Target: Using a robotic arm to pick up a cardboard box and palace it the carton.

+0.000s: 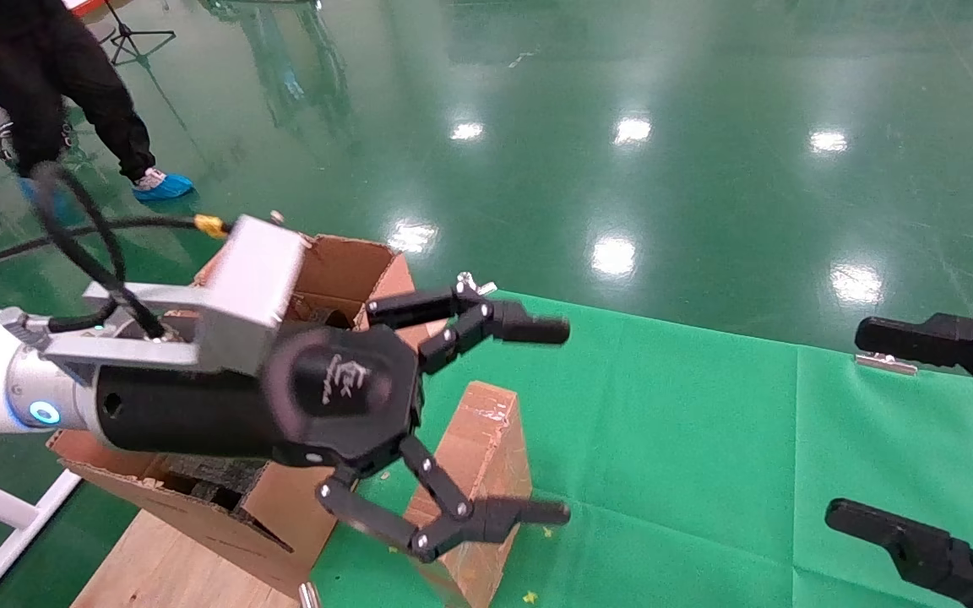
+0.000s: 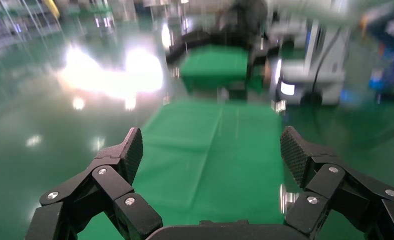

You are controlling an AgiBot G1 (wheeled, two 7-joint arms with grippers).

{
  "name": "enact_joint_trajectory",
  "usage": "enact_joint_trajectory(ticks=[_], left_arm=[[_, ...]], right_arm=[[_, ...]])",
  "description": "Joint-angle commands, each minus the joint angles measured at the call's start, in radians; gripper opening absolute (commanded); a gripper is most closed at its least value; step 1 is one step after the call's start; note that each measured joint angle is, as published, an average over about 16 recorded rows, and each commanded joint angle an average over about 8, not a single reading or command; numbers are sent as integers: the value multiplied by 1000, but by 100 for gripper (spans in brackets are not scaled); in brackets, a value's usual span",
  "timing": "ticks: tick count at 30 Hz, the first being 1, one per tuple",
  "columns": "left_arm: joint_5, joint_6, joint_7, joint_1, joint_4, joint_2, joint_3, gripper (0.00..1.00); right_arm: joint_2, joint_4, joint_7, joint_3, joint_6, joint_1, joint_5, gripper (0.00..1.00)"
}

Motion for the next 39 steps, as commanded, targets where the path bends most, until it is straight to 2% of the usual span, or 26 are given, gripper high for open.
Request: enact_joint_trajectory(ticks=[1,7,13,17,21,28,32,39], left_arm=[[50,-7,-16,-24,-15,-10,16,100],[140,-32,-99,-96,-13,0,61,100],[165,-35,-112,-114,-10,1,74,100],[256,-35,-181,-156,-17,-8,110,100],[429,-13,-359,-260,-29,15,189,100],[691,76,-733,-465,-13,129,340,100],[736,105,-925,-549,6,179,414,100],[716,116,-1175,-644,5,210,570,100]], right_arm=[[0,0,0,0,0,0,0,0],[0,0,0,0,0,0,0,0],[0,0,0,0,0,0,0,0],[0,0,0,0,0,0,0,0],[0,0,0,0,0,0,0,0],[0,0,0,0,0,0,0,0],[0,0,0,0,0,0,0,0],[0,0,0,0,0,0,0,0]])
